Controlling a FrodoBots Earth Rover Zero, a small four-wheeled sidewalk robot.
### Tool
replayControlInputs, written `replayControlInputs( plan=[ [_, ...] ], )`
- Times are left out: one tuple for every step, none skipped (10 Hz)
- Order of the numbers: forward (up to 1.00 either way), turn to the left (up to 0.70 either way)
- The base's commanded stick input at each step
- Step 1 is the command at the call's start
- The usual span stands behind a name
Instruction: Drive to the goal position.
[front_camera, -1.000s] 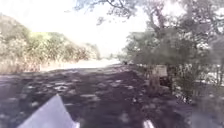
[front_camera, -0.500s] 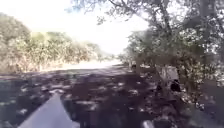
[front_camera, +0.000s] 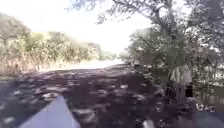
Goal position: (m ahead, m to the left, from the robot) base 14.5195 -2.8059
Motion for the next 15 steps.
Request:
replayControlInputs(
  plan=[
    [0.50, 0.00],
    [0.50, 0.00],
    [0.50, 0.00],
    [0.50, 0.00],
    [0.50, 0.00],
    [0.50, 0.00],
    [0.50, 0.00],
    [0.50, 0.00],
    [0.50, 0.00],
    [0.50, 0.00],
    [0.50, 0.00],
    [0.50, 0.00],
    [0.50, 0.00],
    [0.50, 0.00],
    [0.50, 0.00]
  ],
)
